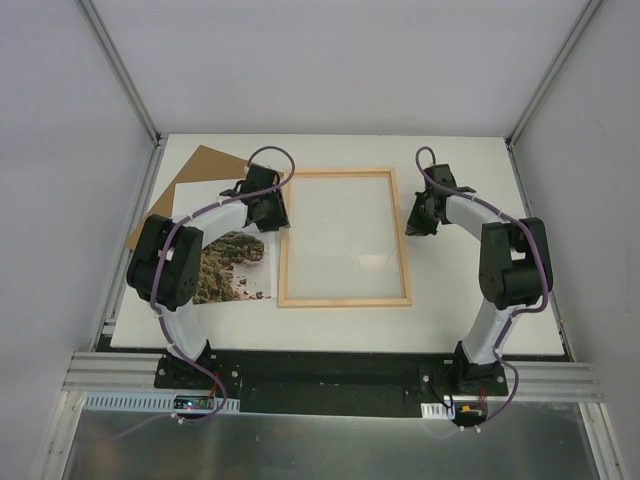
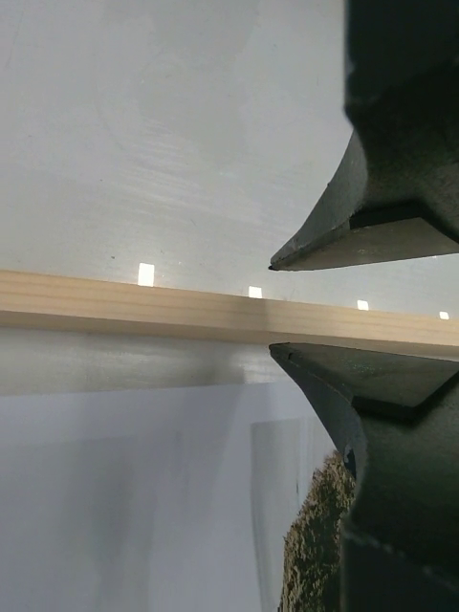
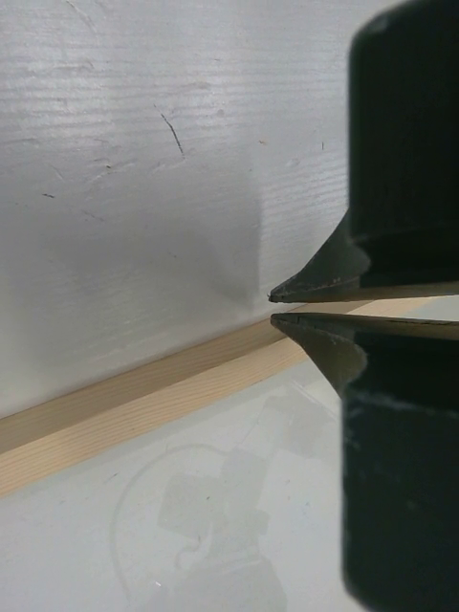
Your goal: Put the photo into the frame
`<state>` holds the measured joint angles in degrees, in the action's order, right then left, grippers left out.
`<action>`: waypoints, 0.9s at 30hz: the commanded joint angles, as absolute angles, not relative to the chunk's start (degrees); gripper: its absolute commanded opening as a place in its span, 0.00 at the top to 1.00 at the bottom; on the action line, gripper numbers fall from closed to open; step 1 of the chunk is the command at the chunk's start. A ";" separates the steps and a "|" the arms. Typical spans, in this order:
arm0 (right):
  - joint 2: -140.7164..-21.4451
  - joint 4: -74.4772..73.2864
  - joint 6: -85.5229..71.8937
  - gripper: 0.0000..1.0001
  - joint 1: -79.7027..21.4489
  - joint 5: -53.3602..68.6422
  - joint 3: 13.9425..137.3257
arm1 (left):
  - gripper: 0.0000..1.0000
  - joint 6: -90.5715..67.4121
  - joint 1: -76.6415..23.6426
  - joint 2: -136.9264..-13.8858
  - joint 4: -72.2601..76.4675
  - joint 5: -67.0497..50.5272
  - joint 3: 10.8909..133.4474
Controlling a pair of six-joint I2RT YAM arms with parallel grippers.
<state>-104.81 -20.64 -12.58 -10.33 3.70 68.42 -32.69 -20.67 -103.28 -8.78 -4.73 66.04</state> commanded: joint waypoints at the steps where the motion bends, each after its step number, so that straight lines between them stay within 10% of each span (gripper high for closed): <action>1: -101.43 -21.27 -11.87 0.89 -10.02 3.43 68.12 | 0.65 -29.45 -21.09 -101.07 -12.04 -0.27 68.73; 27: -96.16 -20.13 -12.04 0.89 -9.58 1.85 65.74 | 0.76 -25.93 -25.22 -107.58 -12.83 -2.55 73.21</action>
<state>-99.74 -20.56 -12.58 -10.02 2.98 66.43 -27.73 -23.00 -106.94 -12.49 -2.52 70.35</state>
